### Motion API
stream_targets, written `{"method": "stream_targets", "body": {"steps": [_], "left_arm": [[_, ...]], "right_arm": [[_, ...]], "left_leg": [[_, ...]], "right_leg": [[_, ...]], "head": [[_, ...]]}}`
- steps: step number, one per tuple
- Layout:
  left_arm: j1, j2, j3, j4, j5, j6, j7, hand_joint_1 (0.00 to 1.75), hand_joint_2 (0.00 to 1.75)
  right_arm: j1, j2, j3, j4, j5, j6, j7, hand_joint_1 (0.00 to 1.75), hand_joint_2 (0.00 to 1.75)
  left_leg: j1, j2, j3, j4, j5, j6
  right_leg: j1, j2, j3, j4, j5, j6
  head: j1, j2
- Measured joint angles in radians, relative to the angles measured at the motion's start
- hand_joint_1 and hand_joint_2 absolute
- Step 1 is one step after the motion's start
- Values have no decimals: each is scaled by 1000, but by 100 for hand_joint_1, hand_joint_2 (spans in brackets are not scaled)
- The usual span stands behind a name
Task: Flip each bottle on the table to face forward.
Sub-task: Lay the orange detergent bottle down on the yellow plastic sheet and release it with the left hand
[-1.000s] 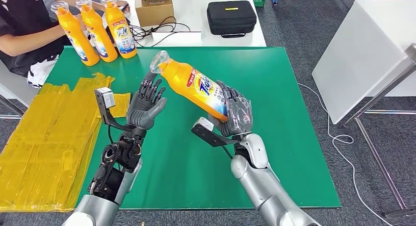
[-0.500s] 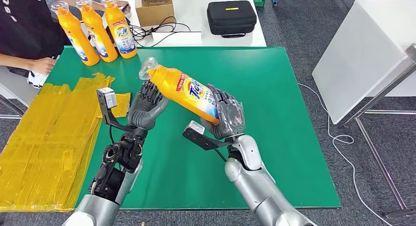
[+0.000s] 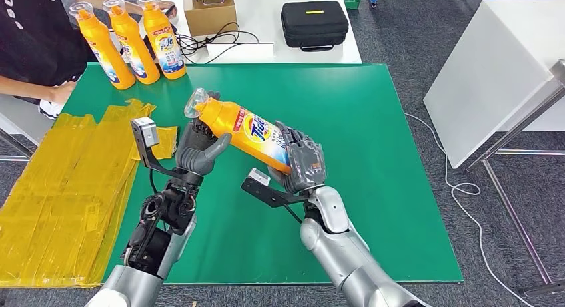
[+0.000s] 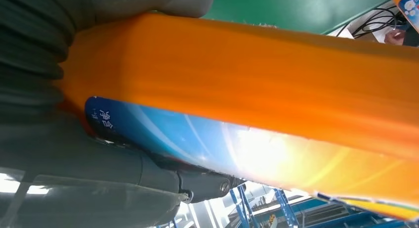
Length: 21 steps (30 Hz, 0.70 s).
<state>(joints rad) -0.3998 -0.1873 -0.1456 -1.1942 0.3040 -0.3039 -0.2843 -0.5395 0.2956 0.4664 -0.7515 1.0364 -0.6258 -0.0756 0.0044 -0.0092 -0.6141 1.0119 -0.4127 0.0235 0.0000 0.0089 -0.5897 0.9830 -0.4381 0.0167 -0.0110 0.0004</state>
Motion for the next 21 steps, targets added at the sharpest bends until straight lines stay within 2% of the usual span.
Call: {"method": "stream_targets", "body": {"steps": [21], "left_arm": [[11,0,-12,-12,7,-6,0,0,175]], "right_arm": [[-20,10,13,41,22,-3,-3,175,175]], "left_leg": [[0,0,0,0,0,0]], "right_leg": [[0,0,0,0,0,0]], "head": [[0,0]]}}
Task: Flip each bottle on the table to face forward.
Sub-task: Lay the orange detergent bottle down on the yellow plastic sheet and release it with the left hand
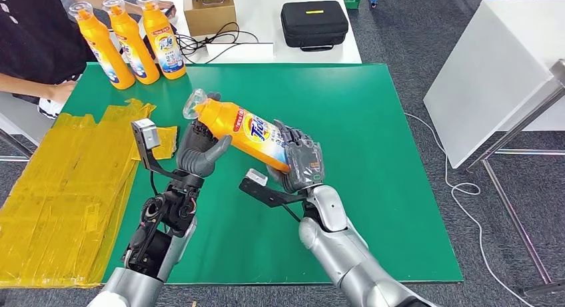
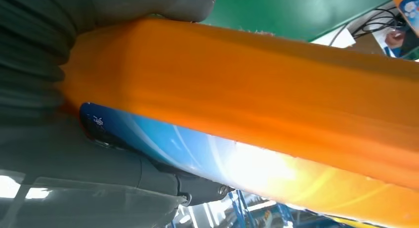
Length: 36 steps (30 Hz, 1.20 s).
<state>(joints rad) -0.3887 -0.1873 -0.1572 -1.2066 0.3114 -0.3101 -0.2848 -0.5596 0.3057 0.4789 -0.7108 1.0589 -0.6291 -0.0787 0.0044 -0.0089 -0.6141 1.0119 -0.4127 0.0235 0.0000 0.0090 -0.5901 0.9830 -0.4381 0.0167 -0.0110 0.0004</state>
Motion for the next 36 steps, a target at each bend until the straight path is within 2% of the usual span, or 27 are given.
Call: {"method": "stream_targets", "body": {"steps": [10,21,22,25,26,36], "left_arm": [[-1,7,-2,11,75,-16,-9,0,175],[-32,25,16,98,129,-44,-44,0,175],[-34,27,18,105,131,-45,-47,15,175],[-37,30,24,120,131,-42,-59,145,175],[-38,30,26,124,130,-40,-65,173,175],[-32,31,41,123,101,-9,-95,175,175]], "right_arm": [[14,18,66,-4,42,-52,-45,175,175],[33,12,147,-41,21,-52,-64,175,175],[34,12,153,-42,19,-52,-64,175,175],[35,11,165,-41,11,-51,-64,175,175],[35,10,169,-39,7,-51,-64,175,175],[26,10,207,-20,-25,-50,-61,175,175]], "left_leg": [[0,1,0,0,0,0],[0,1,0,0,0,0],[0,1,0,0,0,0],[0,1,0,0,0,0],[0,1,0,0,0,0],[0,0,-1,0,0,0]], "right_leg": [[0,0,-1,0,0,0],[0,0,-1,0,0,0],[0,0,-1,0,0,0],[0,0,-1,0,0,0],[0,0,-1,0,0,0],[0,0,-1,0,0,0]], "head": [[0,0],[0,0],[0,0],[0,0],[0,0],[0,0]]}}
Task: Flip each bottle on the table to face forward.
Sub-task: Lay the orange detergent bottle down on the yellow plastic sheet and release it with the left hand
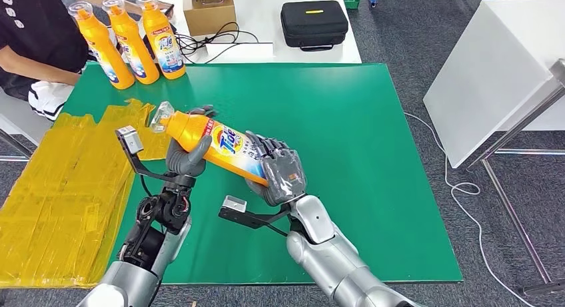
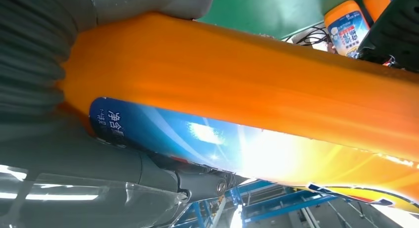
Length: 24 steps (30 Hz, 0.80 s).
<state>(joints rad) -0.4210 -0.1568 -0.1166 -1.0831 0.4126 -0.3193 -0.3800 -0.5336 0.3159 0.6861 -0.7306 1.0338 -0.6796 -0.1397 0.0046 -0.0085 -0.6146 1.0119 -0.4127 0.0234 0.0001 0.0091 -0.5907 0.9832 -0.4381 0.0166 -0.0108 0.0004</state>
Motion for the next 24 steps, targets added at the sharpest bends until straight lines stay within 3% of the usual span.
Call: {"method": "stream_targets", "body": {"steps": [15,19,24], "left_arm": [[44,1,8,-93,-47,43,-6,175,175],[48,1,8,-114,-52,51,-2,175,175],[53,6,10,-135,-92,95,-12,175,175]], "right_arm": [[9,-4,15,-3,-92,-21,-53,169,175],[16,-8,15,-19,-110,-21,-69,0,175],[82,-26,5,-102,-187,-23,-171,0,175]], "left_leg": [[0,0,0,0,0,0],[0,0,0,0,0,0],[0,-1,-1,0,0,0]], "right_leg": [[0,0,0,0,0,0],[0,0,0,0,0,0],[0,0,-1,0,0,0]], "head": [[0,0],[0,0],[0,0]]}}
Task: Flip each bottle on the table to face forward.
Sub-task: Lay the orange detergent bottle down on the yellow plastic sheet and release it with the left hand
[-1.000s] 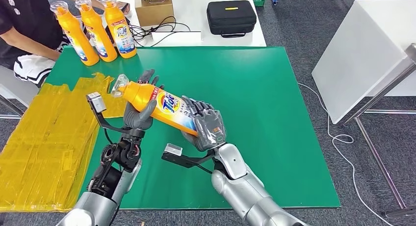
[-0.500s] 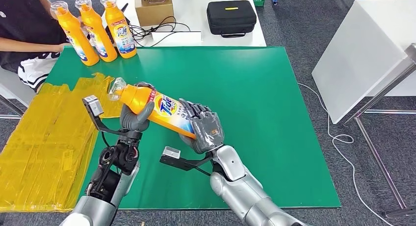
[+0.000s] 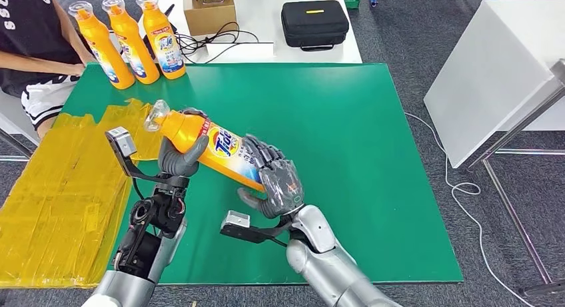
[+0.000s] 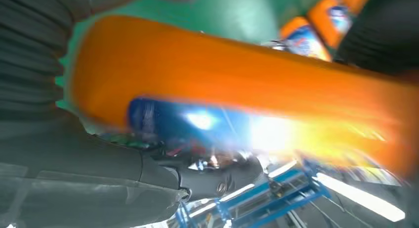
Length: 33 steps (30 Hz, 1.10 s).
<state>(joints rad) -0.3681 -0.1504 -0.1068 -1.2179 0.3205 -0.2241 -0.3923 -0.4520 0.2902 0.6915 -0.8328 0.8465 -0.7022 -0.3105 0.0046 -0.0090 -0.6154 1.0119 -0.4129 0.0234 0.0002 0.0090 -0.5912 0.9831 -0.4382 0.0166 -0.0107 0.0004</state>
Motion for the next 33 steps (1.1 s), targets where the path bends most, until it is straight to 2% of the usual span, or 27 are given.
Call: {"method": "stream_targets", "body": {"steps": [3,10,17,20,23,25,27,29,33], "left_arm": [[3,7,4,-13,-57,62,-10,175,175],[4,18,10,-43,-142,165,-9,175,175],[20,27,58,-70,-152,237,-5,175,175],[22,27,89,-70,-202,359,-38,175,175],[24,29,108,-73,-426,616,-95,175,175],[26,32,116,-79,-579,738,-95,171,175],[26,36,123,-82,-706,805,-70,166,175],[24,40,128,-81,-860,862,-31,169,175],[10,43,148,-78,-1359,906,103,174,175]], "right_arm": [[47,-19,-2,-92,-54,4,-45,0,175],[129,-70,-21,-275,-112,5,-80,0,175],[267,-131,-99,-514,-160,4,-153,0,175],[306,-139,-139,-573,-167,4,-194,0,175],[349,-141,-183,-625,-178,4,-234,0,175],[371,-143,-209,-657,-204,4,-243,0,175],[385,-145,-233,-684,-235,4,-247,0,175],[396,-146,-259,-708,-250,4,-249,0,175],[423,-146,-320,-766,-241,4,-247,0,175]], "left_leg": [[0,0,0,0,0,0],[0,0,0,0,0,0],[0,0,-1,0,0,0],[0,0,-1,0,0,0],[0,-1,-1,0,0,0],[0,-1,-1,0,0,0],[0,-1,-1,0,0,0],[0,0,0,0,0,0],[0,-1,0,0,0,0]], "right_leg": [[0,0,-1,0,0,0],[0,0,0,0,0,0],[0,0,-1,0,0,0],[0,0,-1,0,0,0],[1,0,-1,0,0,0],[1,-1,0,0,0,0],[1,-1,0,0,0,0],[1,0,0,0,0,0],[1,-1,0,-1,0,0]], "head": [[0,0],[0,0],[0,0],[0,0],[0,0],[0,0],[0,0],[0,0],[0,0]]}}
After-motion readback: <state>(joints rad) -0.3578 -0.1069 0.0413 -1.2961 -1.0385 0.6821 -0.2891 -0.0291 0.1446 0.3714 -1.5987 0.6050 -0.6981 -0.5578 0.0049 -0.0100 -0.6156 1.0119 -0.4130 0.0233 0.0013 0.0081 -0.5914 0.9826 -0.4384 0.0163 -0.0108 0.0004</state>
